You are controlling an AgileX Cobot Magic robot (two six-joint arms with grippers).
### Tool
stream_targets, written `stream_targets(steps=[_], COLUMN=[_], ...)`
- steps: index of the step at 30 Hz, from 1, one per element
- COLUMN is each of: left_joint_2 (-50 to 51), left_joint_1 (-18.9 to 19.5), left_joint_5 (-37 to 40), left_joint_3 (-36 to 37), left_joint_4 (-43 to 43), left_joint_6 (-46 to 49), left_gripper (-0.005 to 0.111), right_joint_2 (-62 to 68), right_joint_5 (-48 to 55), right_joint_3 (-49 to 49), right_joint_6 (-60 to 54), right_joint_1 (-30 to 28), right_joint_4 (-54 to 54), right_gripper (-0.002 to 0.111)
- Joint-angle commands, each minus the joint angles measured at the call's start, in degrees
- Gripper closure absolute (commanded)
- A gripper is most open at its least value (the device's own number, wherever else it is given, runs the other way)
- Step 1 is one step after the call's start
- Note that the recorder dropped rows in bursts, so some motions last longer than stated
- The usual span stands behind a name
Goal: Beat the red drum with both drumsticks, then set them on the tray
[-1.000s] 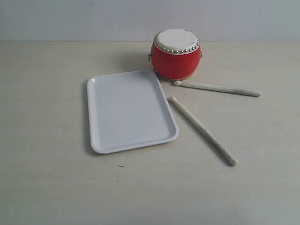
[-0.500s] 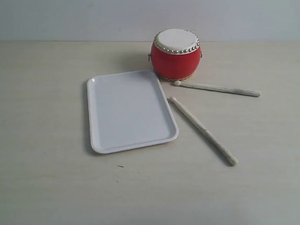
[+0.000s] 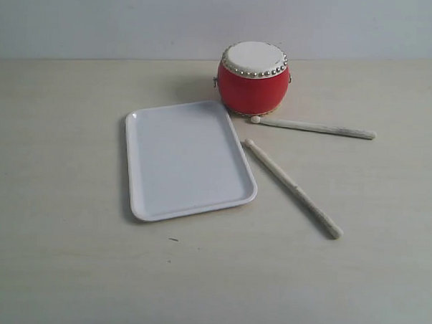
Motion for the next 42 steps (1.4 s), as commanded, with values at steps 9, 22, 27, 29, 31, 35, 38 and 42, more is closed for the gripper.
stream_targets(steps=[9,22,27,29,31,35,38,42], left_joint_2=[0.13,0.13,0.13,0.13,0.13,0.13,0.13,0.13], left_joint_1=[-0.38,-0.38,-0.38,-0.38,-0.38,-0.38,-0.38,-0.38], left_joint_5=[-0.13,-0.13,-0.13,-0.13,-0.13,-0.13,-0.13,-0.13], left_joint_3=[0.18,0.18,0.18,0.18,0.18,0.18,0.18,0.18], left_joint_4=[-0.42,-0.42,-0.42,-0.42,-0.42,-0.42,-0.42,-0.42], left_joint_6=[0.16,0.35,0.35,0.35,0.35,0.35,0.35,0.35], left_gripper=[0.107,0.107,0.107,0.107,0.107,0.107,0.107,0.107], right_joint_2=[-0.28,-0.28,-0.28,0.32,2.75,12.95,25.03,45.85], right_joint_5=[-5.78,-9.90,-17.78,-20.47,-21.38,-24.10,-18.38,-1.19], right_joint_3=[0.25,0.25,0.25,-0.43,-3.58,-12.32,-22.40,-42.22], right_joint_6=[9.97,10.09,11.56,11.56,11.56,11.56,11.44,11.44], right_joint_1=[-0.31,-0.20,-0.20,-0.20,-0.20,-0.20,-0.20,-0.20], right_joint_4=[13.80,13.82,13.82,13.82,13.82,13.82,11.66,7.15], right_gripper=[0.108,0.108,0.108,0.108,0.108,0.108,0.108,0.108])
